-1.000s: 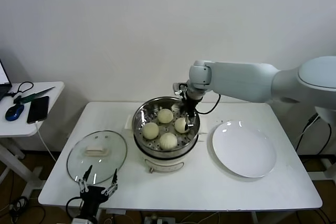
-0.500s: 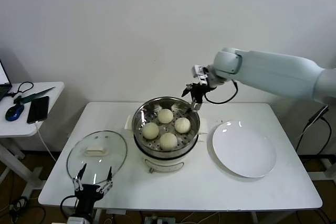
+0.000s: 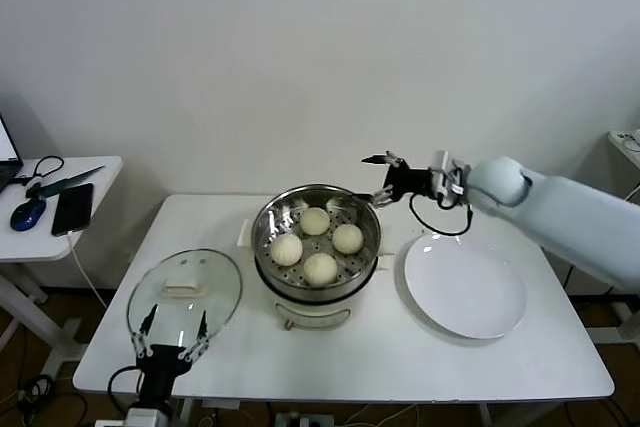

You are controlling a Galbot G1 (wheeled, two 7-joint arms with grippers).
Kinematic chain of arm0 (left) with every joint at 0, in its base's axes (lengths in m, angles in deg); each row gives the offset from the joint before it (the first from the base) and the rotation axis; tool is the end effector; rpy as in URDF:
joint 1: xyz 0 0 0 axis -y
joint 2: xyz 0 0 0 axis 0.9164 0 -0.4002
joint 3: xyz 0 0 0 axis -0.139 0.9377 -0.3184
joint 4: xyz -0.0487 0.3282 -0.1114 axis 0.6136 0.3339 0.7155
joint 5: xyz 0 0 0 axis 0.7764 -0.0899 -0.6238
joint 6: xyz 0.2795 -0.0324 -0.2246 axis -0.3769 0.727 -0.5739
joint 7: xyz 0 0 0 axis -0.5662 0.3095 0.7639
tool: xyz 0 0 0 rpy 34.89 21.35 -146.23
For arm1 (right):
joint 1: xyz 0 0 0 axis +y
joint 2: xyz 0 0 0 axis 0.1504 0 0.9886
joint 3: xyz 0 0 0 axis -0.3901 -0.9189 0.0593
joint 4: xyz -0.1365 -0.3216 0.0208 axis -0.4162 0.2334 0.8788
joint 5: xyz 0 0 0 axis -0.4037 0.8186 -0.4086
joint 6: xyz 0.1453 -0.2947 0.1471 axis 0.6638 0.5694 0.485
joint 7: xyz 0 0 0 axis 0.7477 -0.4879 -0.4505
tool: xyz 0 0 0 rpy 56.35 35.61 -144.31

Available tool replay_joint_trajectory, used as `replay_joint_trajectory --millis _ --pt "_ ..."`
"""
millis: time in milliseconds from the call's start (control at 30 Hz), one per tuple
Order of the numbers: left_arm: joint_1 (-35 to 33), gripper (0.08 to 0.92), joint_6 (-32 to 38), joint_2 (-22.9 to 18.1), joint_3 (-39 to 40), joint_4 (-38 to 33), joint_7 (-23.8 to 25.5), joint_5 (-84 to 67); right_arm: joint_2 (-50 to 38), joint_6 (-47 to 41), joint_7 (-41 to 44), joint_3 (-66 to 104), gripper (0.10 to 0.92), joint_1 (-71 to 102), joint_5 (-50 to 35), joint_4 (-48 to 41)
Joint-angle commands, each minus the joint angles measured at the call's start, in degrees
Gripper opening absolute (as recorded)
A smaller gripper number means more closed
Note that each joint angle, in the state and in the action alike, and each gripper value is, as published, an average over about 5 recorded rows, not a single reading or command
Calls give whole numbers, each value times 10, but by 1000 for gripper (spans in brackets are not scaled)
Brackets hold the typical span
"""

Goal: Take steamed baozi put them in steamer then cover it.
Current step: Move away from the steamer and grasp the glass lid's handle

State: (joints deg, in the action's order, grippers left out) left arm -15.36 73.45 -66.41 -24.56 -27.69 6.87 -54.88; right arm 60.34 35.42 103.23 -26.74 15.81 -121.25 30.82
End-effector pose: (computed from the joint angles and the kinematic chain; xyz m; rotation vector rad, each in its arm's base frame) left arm 0.1317 0.0579 -0.3401 0.1049 -2.9395 -0.4947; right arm 0.4978 -0.1038 -0.1615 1.3646 -2.6187 0.7705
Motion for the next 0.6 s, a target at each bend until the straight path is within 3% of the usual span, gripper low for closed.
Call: replay_joint_trajectory --millis 33,167,400,600 --pt "5 823 6 -8 -7 -6 3 82 -50 19 -107 407 823 380 25 79" --pt "9 823 10 -6 -17 -7 5 180 -20 -9 -123 516 823 496 64 104" --pt "31 823 -7 11 -44 -12 21 500 69 -63 -123 685 823 656 116 146" --pt "69 823 -1 35 -41 29 29 711 128 -84 -117 764 823 733 128 163"
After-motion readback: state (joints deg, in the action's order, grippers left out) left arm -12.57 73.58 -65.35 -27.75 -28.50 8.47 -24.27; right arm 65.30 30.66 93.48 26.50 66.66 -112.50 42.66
